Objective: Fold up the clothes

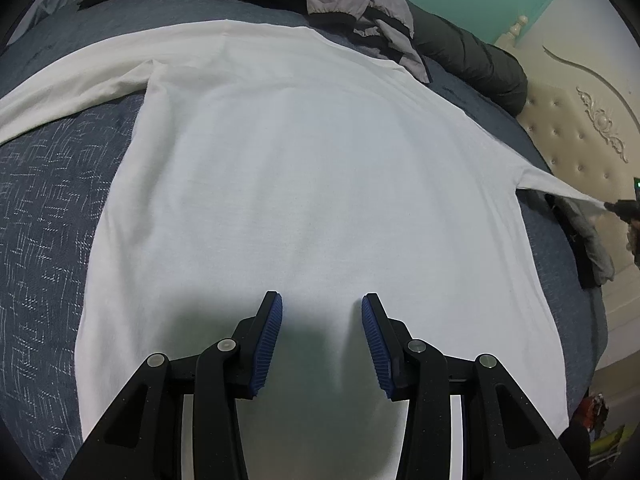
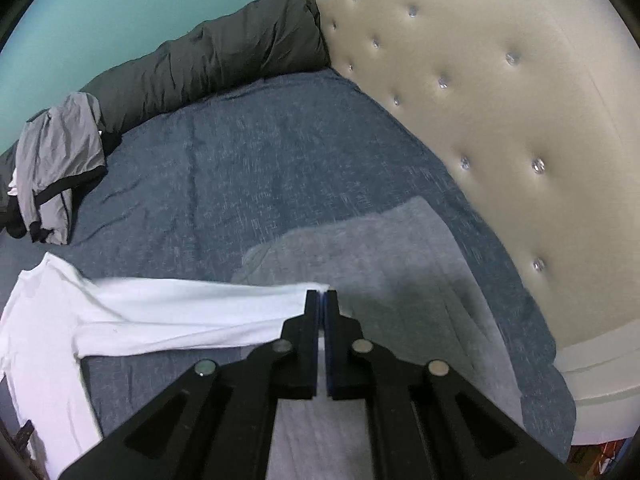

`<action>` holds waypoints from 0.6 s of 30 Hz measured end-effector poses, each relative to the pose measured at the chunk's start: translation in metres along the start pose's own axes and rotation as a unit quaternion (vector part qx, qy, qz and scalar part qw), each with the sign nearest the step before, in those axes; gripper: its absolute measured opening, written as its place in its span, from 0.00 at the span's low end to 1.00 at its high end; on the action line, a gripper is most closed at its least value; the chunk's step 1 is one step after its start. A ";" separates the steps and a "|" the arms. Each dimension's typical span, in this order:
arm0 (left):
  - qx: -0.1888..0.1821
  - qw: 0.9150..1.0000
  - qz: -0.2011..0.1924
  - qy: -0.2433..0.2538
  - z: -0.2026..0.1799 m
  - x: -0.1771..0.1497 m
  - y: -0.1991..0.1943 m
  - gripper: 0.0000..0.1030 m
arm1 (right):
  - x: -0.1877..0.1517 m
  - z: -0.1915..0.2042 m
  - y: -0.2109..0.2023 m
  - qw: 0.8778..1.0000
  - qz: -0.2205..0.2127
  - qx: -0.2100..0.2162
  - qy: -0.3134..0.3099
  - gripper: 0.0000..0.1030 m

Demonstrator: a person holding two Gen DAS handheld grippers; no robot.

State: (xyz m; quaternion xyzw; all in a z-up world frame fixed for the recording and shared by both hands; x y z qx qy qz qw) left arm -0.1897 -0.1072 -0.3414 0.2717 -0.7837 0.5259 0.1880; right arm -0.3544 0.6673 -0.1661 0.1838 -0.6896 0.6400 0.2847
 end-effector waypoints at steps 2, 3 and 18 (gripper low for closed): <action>-0.003 1.000 -0.001 -0.001 0.000 0.000 -0.001 0.44 | -0.016 -0.005 0.005 1.000 0.017 0.001 0.005 0.02; -0.004 1.000 -0.001 -0.001 0.000 0.000 -0.002 0.44 | -0.024 -0.008 0.008 1.000 0.026 0.002 0.008 0.02; -0.006 1.000 -0.002 -0.002 -0.003 -0.001 -0.004 0.44 | -0.076 -0.010 0.021 0.996 0.071 0.046 0.018 0.03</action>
Point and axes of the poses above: each gripper's, at about its wrist camera, not at the fingertips, and y roughly the way its jaws point, z to its left, x to its top, the point moved 3 cm from there along y, roughly the way its jaws point, and after that the axes turned 9 degrees about -z, right-handed, at the moved point
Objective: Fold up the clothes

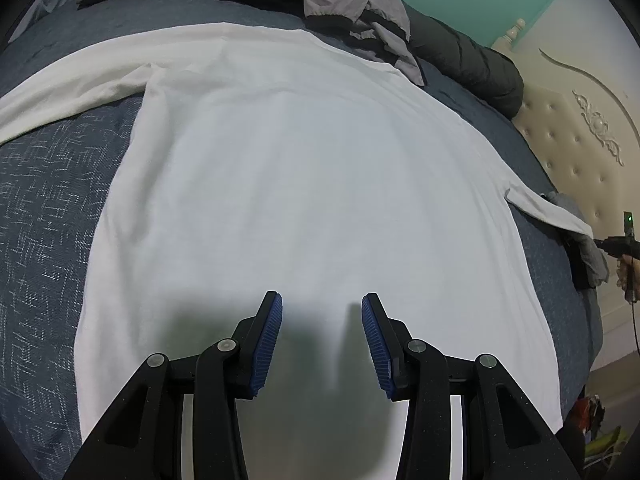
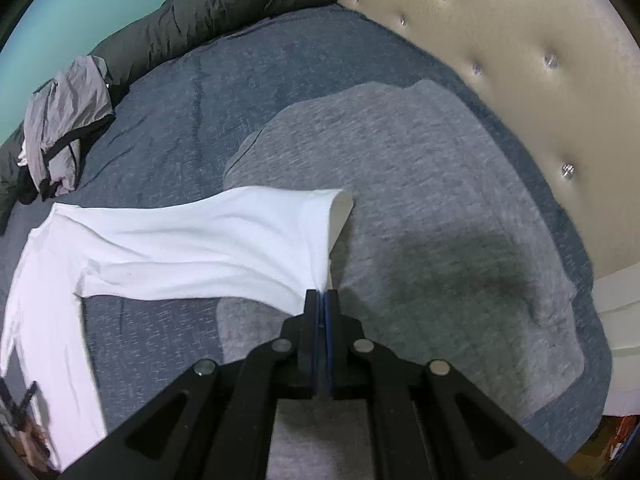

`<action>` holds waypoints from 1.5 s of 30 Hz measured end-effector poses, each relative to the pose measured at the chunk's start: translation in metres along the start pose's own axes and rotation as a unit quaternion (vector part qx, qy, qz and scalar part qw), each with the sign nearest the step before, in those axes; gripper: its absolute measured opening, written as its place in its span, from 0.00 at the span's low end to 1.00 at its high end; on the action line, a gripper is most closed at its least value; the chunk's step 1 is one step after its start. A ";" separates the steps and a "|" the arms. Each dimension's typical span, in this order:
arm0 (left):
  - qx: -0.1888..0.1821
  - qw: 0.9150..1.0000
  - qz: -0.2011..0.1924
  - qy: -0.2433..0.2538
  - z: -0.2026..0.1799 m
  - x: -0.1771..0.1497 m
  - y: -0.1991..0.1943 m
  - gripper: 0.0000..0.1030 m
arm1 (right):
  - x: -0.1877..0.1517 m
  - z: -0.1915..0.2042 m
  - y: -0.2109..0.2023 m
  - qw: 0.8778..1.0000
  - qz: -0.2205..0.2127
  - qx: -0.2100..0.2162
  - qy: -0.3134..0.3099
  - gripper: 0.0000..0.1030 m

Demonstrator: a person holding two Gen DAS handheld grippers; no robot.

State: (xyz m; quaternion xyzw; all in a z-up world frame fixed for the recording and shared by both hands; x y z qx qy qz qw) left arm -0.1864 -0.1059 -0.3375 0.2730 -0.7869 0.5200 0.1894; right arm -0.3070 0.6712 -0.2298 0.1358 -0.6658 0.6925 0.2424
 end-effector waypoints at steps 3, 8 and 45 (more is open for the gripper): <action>0.000 1.000 -0.001 0.000 -0.001 0.001 0.000 0.44 | 0.005 -0.003 -0.013 1.000 -0.026 0.010 0.014 0.07; 0.001 1.000 -0.003 0.001 -0.002 0.001 -0.001 0.44 | 0.024 -0.016 -0.023 0.993 -0.076 0.032 0.082 0.43; 0.011 1.000 0.007 0.010 -0.006 -0.001 0.009 0.44 | 0.061 -0.009 0.042 0.995 -0.068 -0.066 0.031 0.06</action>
Point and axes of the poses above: each gripper's, at about its wrist camera, not at the fingertips, and y roughly the way its jaws point, z to its left, x to its top, the point moved 3 cm from there along y, roughly the way its jaws point, and after that the axes turned 9 degrees about -z, right-handed, at the moved point
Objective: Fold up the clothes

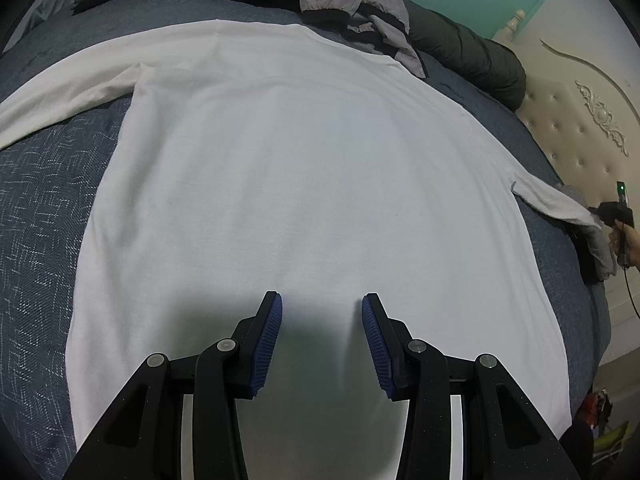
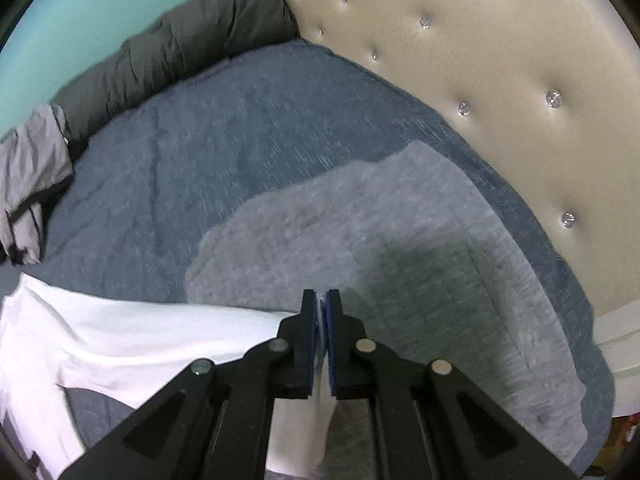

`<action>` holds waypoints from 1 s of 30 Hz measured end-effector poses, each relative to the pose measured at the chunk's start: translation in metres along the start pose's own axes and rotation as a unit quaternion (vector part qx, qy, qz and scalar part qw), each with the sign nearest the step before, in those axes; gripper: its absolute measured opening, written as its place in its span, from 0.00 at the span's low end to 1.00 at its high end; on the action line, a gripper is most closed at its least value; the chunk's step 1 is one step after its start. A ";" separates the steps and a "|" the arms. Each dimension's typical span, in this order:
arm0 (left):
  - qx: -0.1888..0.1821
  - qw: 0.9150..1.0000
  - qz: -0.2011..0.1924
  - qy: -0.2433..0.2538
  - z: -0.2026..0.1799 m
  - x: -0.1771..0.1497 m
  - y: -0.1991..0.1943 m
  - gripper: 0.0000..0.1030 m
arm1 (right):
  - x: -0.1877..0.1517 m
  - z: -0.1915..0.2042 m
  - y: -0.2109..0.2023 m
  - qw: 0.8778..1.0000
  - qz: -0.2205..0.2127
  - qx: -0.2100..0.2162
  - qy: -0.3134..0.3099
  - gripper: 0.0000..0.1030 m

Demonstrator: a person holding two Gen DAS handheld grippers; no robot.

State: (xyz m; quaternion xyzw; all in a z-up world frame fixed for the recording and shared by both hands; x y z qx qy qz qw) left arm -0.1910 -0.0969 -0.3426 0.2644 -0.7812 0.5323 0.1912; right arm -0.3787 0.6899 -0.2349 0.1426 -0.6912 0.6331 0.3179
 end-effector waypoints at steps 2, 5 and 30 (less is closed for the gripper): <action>-0.001 1.000 0.000 -0.001 0.000 0.000 0.000 0.44 | -0.001 -0.002 -0.005 1.000 -0.008 0.001 0.008 0.11; -0.005 1.000 0.000 -0.004 -0.001 0.001 0.000 0.44 | -0.003 -0.011 -0.023 0.999 -0.030 0.013 0.028 0.27; -0.017 1.000 -0.005 -0.011 -0.005 -0.007 -0.014 0.44 | -0.049 -0.011 -0.056 0.994 -0.025 0.075 0.075 0.06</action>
Point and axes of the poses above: each gripper's, at about its wrist camera, not at the fingertips, and y roughly the way its jaws point, z to its left, x to its top, the point moved 3 cm from there along y, roughly the way its jaws point, and after that the axes turned 9 degrees about -z, right-handed, at the moved point
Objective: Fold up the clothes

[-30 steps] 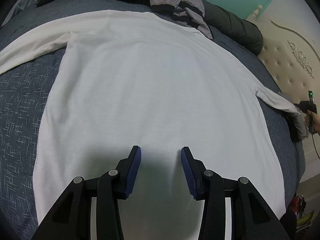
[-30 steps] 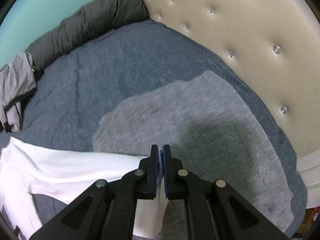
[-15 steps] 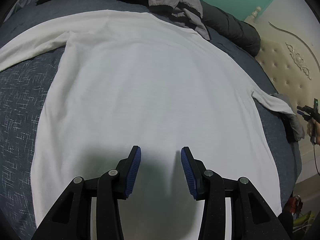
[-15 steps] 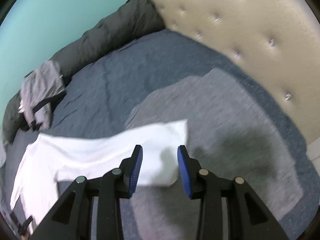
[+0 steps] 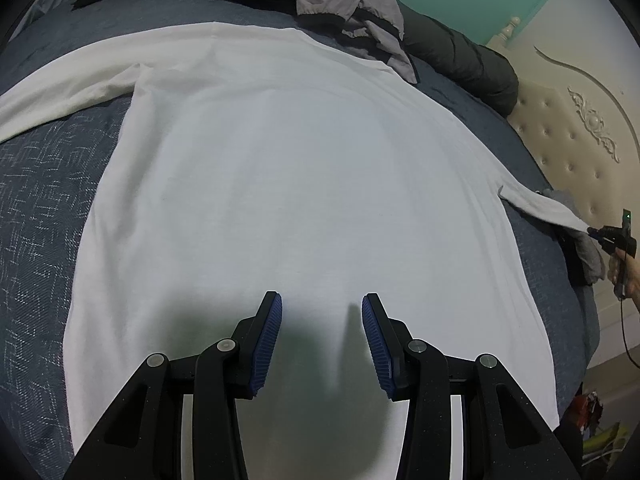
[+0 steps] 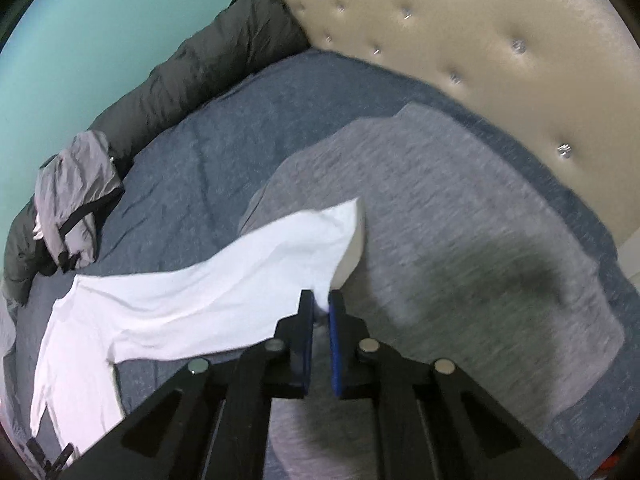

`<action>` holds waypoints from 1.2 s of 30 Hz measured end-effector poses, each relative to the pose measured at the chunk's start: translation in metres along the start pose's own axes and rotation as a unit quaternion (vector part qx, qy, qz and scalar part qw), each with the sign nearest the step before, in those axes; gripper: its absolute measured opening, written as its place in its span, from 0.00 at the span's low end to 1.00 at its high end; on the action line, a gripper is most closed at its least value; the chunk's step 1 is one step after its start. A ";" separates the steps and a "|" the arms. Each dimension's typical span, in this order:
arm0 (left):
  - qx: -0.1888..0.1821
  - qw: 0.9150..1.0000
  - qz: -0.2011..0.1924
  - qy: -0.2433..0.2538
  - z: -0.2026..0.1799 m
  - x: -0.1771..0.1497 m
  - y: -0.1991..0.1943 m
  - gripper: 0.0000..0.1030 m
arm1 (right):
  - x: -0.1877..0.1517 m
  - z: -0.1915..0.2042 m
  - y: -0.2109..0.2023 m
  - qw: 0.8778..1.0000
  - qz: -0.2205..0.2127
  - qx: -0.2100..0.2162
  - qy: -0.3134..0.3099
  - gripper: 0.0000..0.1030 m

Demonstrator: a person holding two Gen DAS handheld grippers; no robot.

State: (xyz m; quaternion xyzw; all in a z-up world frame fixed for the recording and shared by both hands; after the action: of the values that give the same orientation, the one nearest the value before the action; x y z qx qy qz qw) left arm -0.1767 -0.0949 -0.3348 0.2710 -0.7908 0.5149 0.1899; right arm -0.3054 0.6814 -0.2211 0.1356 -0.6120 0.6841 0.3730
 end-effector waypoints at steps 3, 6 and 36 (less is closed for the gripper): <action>0.000 1.000 -0.001 -0.001 0.001 0.000 -0.001 0.44 | 0.002 -0.006 0.004 1.000 0.002 -0.017 -0.003 0.06; -0.001 1.000 -0.001 -0.002 0.002 -0.001 -0.002 0.44 | -0.002 -0.004 0.011 1.000 0.015 -0.011 -0.010 0.06; 0.017 0.996 -0.027 -0.087 0.053 0.017 -0.050 0.44 | -0.138 0.219 -0.060 0.980 -0.091 0.168 -0.054 0.36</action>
State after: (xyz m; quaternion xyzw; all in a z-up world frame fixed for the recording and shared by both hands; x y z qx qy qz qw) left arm -0.1598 -0.1638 -0.3109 0.3394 -0.7877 0.4974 0.1300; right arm -0.2294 0.4262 -0.2184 0.2885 -0.4926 0.7321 0.3718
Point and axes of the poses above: each gripper's, at about its wrist camera, not at the fingertips, and y roughly the way its jaws point, z to its left, x to its top, the point moved 3 cm from there along y, roughly the way its jaws point, and after that the axes turned 9 degrees about -z, right-handed, at the moved point
